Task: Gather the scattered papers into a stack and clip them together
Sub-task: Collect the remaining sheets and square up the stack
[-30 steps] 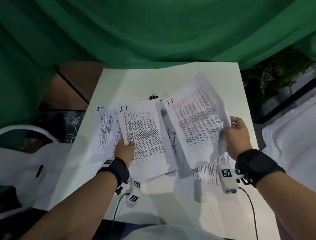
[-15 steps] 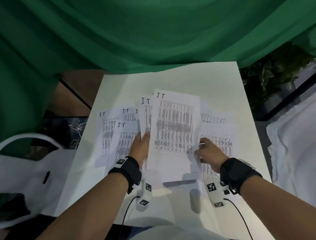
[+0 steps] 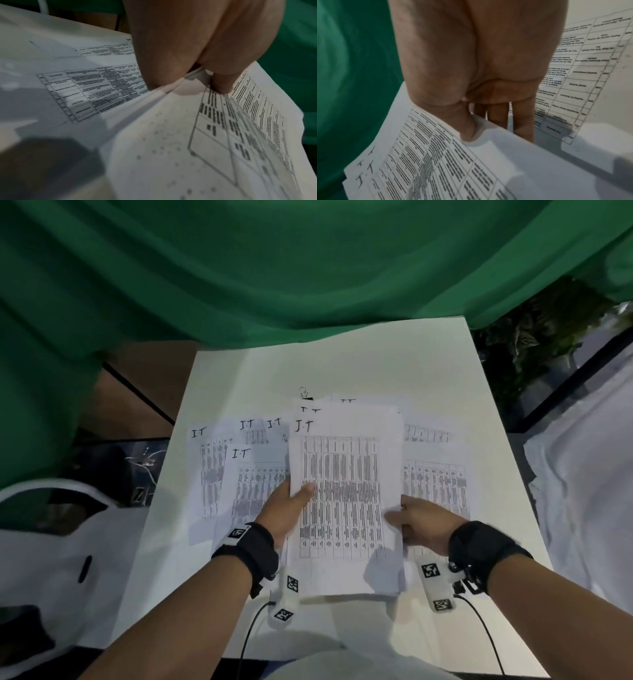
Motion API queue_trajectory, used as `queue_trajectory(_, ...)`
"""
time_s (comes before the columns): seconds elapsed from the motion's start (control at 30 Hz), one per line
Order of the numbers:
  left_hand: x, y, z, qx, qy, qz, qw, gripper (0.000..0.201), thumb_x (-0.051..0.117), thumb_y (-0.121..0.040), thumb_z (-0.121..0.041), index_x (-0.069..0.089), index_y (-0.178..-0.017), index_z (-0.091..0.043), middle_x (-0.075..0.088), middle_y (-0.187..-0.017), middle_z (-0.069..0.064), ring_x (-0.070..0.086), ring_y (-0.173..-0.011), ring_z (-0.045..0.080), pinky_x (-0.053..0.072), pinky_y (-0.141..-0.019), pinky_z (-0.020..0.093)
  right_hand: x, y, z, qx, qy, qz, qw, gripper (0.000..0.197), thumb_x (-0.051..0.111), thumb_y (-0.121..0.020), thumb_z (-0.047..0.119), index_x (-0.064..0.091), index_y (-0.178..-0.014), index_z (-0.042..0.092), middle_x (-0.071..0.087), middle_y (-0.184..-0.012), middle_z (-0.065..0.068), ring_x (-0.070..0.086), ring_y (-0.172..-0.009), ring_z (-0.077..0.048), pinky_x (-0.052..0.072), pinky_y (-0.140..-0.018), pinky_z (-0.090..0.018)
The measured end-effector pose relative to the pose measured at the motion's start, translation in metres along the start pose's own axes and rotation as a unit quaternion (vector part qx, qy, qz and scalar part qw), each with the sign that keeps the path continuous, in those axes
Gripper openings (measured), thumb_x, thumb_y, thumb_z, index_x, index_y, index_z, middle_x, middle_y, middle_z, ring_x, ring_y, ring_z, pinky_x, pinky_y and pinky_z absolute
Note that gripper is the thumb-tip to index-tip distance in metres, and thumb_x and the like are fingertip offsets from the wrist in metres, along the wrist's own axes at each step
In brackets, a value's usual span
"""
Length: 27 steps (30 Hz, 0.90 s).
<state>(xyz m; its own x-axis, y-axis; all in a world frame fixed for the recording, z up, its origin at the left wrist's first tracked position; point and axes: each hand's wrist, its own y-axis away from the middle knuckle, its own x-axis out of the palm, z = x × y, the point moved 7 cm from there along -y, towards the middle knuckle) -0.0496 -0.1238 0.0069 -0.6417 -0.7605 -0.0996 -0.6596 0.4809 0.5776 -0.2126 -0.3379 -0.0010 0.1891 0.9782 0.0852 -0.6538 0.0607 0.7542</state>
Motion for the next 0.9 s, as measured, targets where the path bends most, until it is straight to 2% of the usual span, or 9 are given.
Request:
queue_trajectory(0.17, -0.048, -0.002, 0.021, -0.051, -0.091, -0.036, 0.994, 0.071, 0.053, -0.093, -0.075, 0.052, -0.148, -0.030, 0.056, -0.149, -0.008, 0.057, -0.133, 0.019, 0.047, -0.115, 0.047, 0.008, -0.005, -0.005, -0.012, 0.051, -0.030, 0.998, 0.016, 0.058, -0.105, 0.013, 0.066, -0.119, 0.009, 0.057, -0.082, -0.005, 0.055, -0.073, -0.020, 0.056, -0.075, -0.035)
queue_trajectory(0.23, -0.087, -0.006, 0.034, -0.063, -0.224, -0.139, 0.963, 0.070, 0.064, -0.093, -0.065, 0.049, -0.149, -0.026, 0.054, -0.152, 0.007, 0.056, -0.133, 0.028, 0.050, -0.110, 0.048, 0.009, -0.008, -0.008, -0.009, 0.053, -0.051, 0.997, 0.016, 0.057, -0.105, 0.011, 0.067, -0.118, 0.011, 0.061, -0.081, -0.004, 0.058, -0.073, -0.020, 0.055, -0.072, -0.033)
queue_trajectory(0.33, -0.127, 0.000, 0.061, -0.115, -0.377, -0.228, 0.890, 0.088, 0.072, -0.093, -0.045, 0.022, -0.163, -0.030, 0.022, -0.168, 0.011, 0.023, -0.153, 0.035, 0.040, -0.115, 0.057, 0.013, -0.014, -0.015, 0.006, 0.038, -0.074, 0.997, 0.012, 0.058, -0.106, 0.009, 0.069, -0.108, 0.013, 0.068, -0.078, -0.002, 0.062, -0.074, -0.022, 0.055, -0.077, -0.037)
queue_trajectory(0.43, -0.140, 0.002, 0.089, -0.149, -0.360, -0.232, 0.891, 0.102, 0.077, -0.091, -0.040, 0.008, -0.166, -0.032, 0.017, -0.166, 0.014, 0.025, -0.150, 0.039, 0.042, -0.112, 0.056, 0.021, -0.017, -0.012, 0.010, 0.038, -0.094, 0.995, 0.012, 0.059, -0.105, 0.008, 0.069, -0.102, 0.014, 0.068, -0.073, 0.000, 0.062, -0.071, -0.021, 0.054, -0.073, -0.035)
queue_trajectory(0.57, -0.149, -0.002, 0.106, -0.135, -0.262, -0.222, 0.929, 0.104, 0.076, -0.092, -0.028, 0.000, -0.162, -0.041, 0.052, -0.146, 0.022, 0.071, -0.094, 0.036, 0.061, -0.076, 0.043, 0.033, -0.022, -0.001, 0.013, 0.032, -0.102, 0.994, 0.022, 0.058, -0.105, 0.008, 0.067, -0.124, 0.014, 0.073, -0.108, -0.012, 0.067, -0.096, -0.029, 0.056, -0.085, -0.039)
queue_trajectory(0.63, -0.157, -0.001, 0.105, -0.116, -0.226, -0.228, 0.940, 0.102, 0.069, -0.098, -0.019, -0.007, -0.163, -0.043, 0.062, -0.141, 0.022, 0.066, -0.067, 0.022, 0.056, -0.059, 0.033, 0.039, -0.025, 0.006, 0.008, 0.026, -0.100, 0.995, 0.028, 0.056, -0.105, 0.007, 0.063, -0.132, 0.013, 0.069, -0.122, -0.015, 0.065, -0.106, -0.031, 0.055, -0.087, -0.040)
queue_trajectory(0.7, -0.167, 0.001, 0.102, -0.098, -0.184, -0.233, 0.950, 0.097, 0.064, -0.101, -0.016, -0.006, -0.164, -0.040, 0.057, -0.150, 0.020, 0.069, -0.080, 0.023, 0.055, -0.071, 0.032, 0.043, -0.025, 0.013, 0.000, 0.011, -0.096, 0.995, 0.029, 0.054, -0.106, 0.005, 0.060, -0.134, 0.012, 0.067, -0.125, -0.015, 0.064, -0.106, -0.028, 0.053, -0.081, -0.035)
queue_trajectory(0.8, -0.181, 0.005, 0.090, -0.068, -0.157, -0.231, 0.958, 0.058, 0.058, -0.106, -0.024, 0.038, -0.160, -0.020, 0.059, -0.149, 0.013, 0.062, -0.127, 0.033, 0.047, -0.106, 0.036, 0.045, -0.025, 0.020, -0.008, 0.002, -0.092, 0.996, 0.024, 0.052, -0.107, 0.003, 0.061, -0.127, 0.013, 0.067, -0.126, -0.016, 0.063, -0.105, -0.027, 0.054, -0.085, -0.034)
queue_trajectory(0.9, -0.204, 0.006, 0.085, -0.045, -0.134, -0.240, 0.960, 0.049, 0.051, -0.107, -0.039, 0.057, -0.145, -0.008, 0.063, -0.143, 0.009, 0.057, -0.135, 0.033, 0.043, -0.115, 0.044, 0.043, -0.024, 0.024, -0.013, 0.000, -0.099, 0.995, 0.023, 0.053, -0.107, 0.005, 0.063, -0.127, 0.009, 0.062, -0.115, -0.021, 0.056, -0.101, -0.031, 0.046, -0.090, -0.043)
